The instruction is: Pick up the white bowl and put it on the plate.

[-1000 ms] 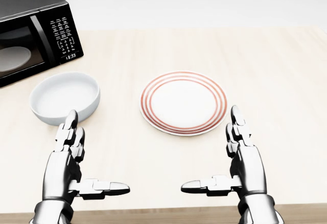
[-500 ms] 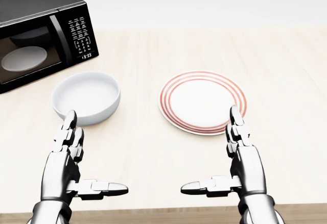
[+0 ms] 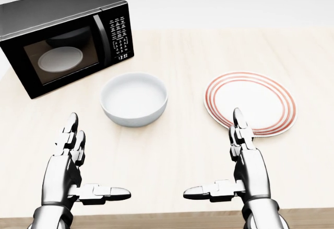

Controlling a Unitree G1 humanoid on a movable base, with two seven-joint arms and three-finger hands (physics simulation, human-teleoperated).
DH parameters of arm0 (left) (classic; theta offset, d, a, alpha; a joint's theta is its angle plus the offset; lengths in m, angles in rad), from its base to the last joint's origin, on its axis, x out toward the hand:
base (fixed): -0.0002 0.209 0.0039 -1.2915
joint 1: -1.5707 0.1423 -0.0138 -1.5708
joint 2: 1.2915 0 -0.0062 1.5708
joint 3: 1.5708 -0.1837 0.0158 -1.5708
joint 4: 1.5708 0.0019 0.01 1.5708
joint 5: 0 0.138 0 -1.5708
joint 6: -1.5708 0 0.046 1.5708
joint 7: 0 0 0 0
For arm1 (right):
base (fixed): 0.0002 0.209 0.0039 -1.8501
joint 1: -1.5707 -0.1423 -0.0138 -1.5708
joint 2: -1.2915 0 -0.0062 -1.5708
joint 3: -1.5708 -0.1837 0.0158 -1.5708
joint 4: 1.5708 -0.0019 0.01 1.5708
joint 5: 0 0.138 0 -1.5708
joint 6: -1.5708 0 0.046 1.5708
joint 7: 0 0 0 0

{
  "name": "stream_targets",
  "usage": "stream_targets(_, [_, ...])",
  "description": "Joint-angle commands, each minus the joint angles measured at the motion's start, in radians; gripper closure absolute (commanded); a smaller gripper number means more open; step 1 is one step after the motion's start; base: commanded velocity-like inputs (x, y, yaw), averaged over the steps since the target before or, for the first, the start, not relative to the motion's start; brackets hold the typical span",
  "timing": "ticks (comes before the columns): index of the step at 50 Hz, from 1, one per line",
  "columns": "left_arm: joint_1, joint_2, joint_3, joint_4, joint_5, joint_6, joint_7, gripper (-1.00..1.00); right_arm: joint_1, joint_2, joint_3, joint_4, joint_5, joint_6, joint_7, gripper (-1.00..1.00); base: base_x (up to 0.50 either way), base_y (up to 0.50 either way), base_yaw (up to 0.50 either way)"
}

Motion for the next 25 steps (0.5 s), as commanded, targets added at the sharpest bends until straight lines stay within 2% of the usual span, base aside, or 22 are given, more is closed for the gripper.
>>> stream_targets(1, [0.000, -0.001, 0.000, -0.004, 0.000, 0.004, 0.001, -1.00, 0.001, 0.001, 0.003, 0.001, -0.001, -0.001, 0.000, -1.00, 0.00, 0.40, 0.00])
stream_targets(14, [0.000, 0.000, 0.000, -0.004, 0.001, 0.004, 0.001, -1.00, -0.001, 0.002, 0.005, 0.014, 0.001, -0.010, 0.002, -1.00, 0.00, 0.40, 0.00])
stream_targets(17, [0.000, 0.000, 0.000, -0.004, 0.000, 0.004, 0.001, -1.00, -0.002, 0.002, 0.006, 0.005, 0.002, 0.000, 0.005, -1.00, 0.00, 0.36, 0.00])
stream_targets(25, [0.000, 0.000, 0.000, -0.004, 0.000, 0.004, 0.001, -1.00, -0.002, 0.003, 0.004, 0.006, 0.016, 0.001, 0.011, -1.00, 0.00, 0.03, 0.00])
